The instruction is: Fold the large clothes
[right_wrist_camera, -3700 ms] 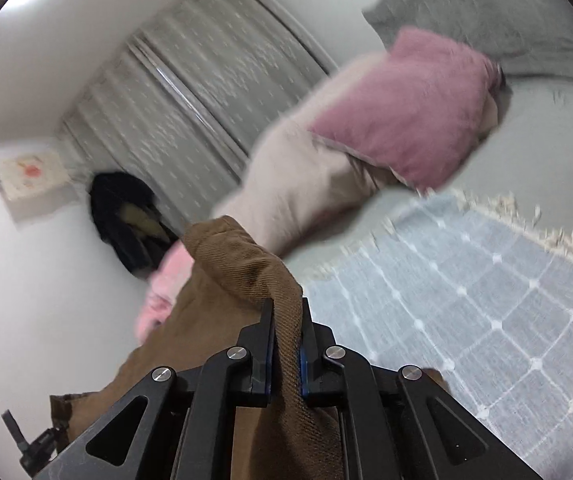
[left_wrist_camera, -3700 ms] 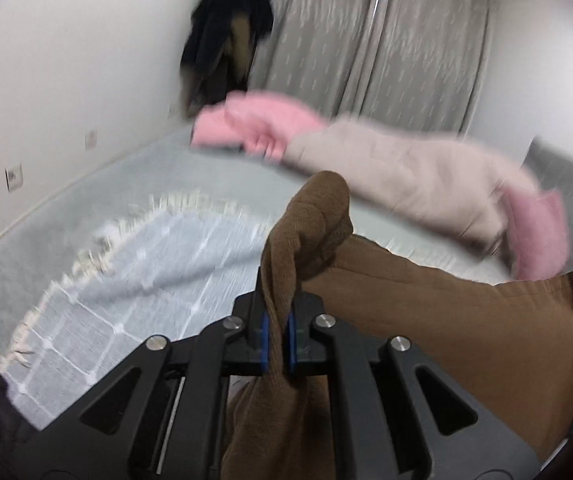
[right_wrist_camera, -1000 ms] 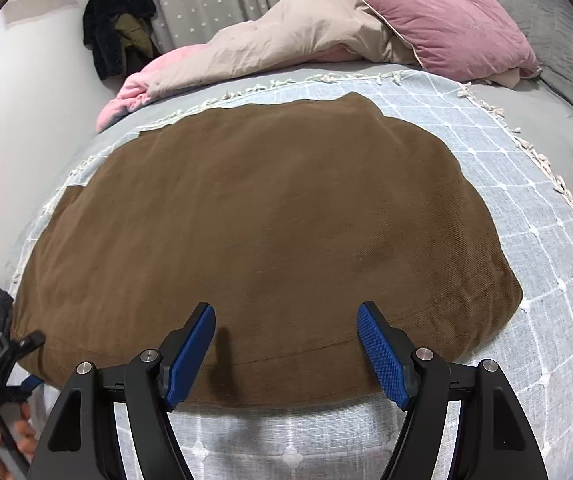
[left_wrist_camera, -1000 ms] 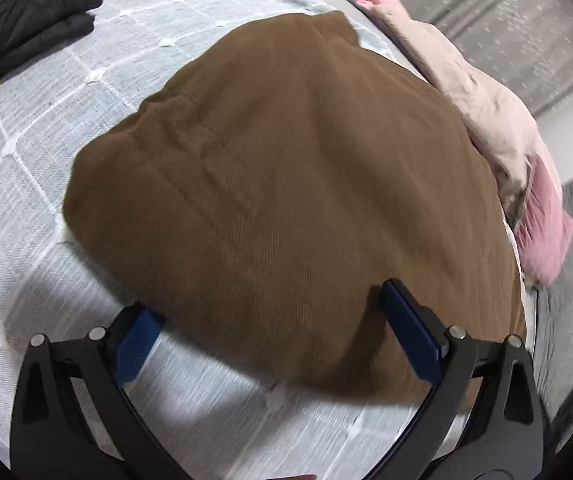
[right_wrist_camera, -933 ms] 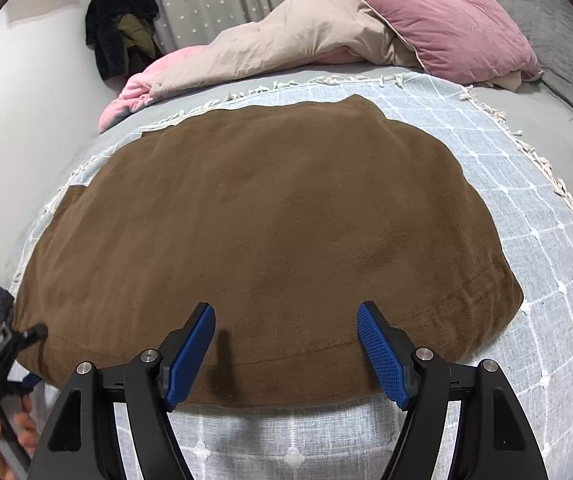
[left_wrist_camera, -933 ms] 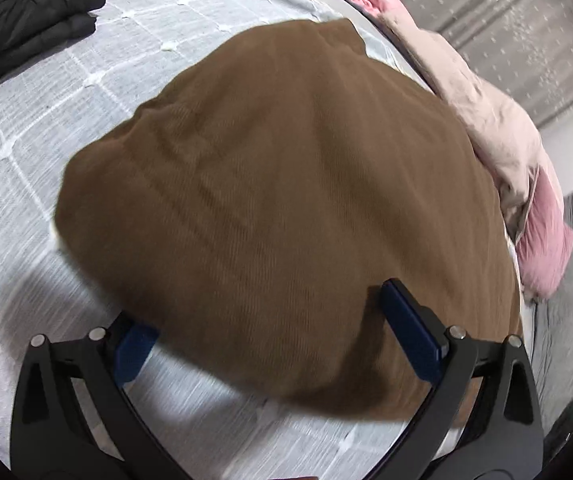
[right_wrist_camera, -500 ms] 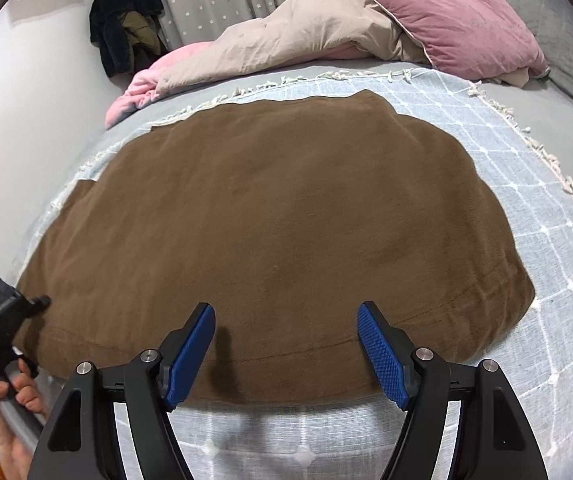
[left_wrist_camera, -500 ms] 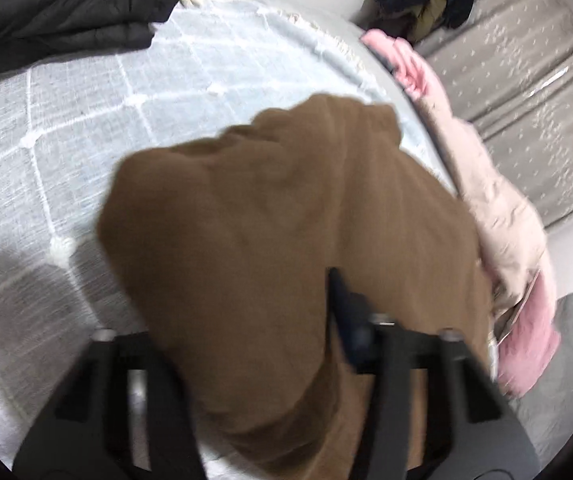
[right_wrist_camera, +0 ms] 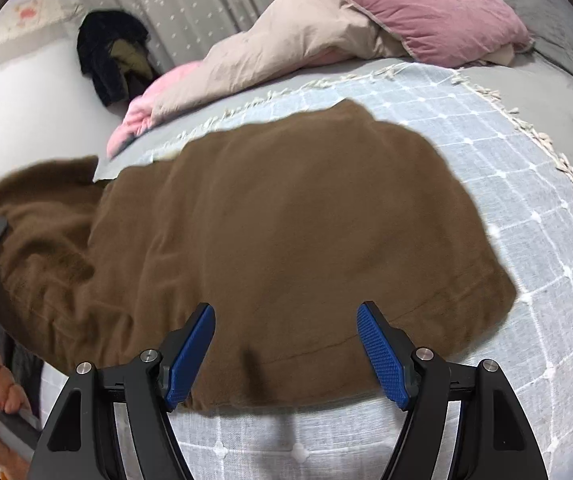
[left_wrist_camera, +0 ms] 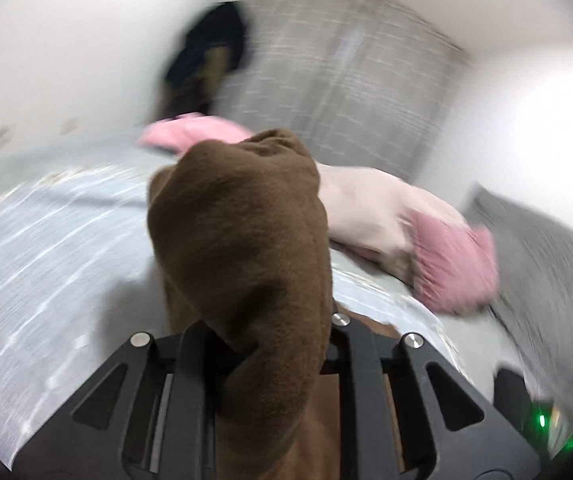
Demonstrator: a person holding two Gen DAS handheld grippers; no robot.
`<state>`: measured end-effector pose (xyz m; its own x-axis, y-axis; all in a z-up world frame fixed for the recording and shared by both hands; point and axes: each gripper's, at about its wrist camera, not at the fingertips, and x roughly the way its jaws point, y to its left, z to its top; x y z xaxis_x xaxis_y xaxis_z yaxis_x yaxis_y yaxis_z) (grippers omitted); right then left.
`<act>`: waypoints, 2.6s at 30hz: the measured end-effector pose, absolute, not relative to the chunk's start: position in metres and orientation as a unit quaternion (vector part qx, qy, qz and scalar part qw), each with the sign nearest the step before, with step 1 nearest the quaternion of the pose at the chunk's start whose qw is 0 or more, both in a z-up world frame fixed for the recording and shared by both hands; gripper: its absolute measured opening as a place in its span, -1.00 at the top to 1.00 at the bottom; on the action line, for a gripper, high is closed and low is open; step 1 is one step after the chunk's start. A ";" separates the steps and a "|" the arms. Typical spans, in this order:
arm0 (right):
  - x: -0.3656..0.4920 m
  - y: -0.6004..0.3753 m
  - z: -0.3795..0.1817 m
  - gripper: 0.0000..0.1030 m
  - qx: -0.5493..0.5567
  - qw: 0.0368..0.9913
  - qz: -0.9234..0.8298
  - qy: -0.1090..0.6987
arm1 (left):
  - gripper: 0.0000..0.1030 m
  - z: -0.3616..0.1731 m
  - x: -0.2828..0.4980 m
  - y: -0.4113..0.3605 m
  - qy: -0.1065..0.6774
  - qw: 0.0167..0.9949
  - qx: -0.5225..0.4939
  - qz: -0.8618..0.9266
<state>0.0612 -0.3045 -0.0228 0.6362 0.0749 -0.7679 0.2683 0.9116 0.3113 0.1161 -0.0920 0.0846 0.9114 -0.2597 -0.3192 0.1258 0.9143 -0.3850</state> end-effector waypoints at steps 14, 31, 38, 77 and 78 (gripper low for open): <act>0.003 -0.413 -0.017 -0.45 0.377 0.850 -0.125 0.346 | 0.48 -0.038 0.124 -0.238 0.396 0.814 0.035 -0.425; 0.031 -0.391 -0.027 -0.63 0.478 0.808 0.063 0.339 | -0.37 0.009 0.067 -0.144 0.350 0.810 -0.022 -0.470; 0.049 -0.357 -0.024 -0.70 0.431 0.816 0.071 0.379 | -0.50 -0.010 0.088 -0.116 0.360 0.868 0.008 -0.342; 0.110 -0.440 0.017 -0.13 0.335 0.886 -0.070 0.313 | -0.50 0.003 0.119 -0.196 0.334 0.873 0.024 -0.354; 0.126 -0.439 0.011 -0.13 0.321 0.883 -0.082 0.333 | -0.50 0.002 0.120 -0.197 0.335 0.874 0.024 -0.352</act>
<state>0.1264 -0.4393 0.0106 0.7642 0.0697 -0.6412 0.3588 0.7802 0.5124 0.1204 -0.1966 0.0021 0.5275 -0.5997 -0.6017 0.6317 0.7505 -0.1943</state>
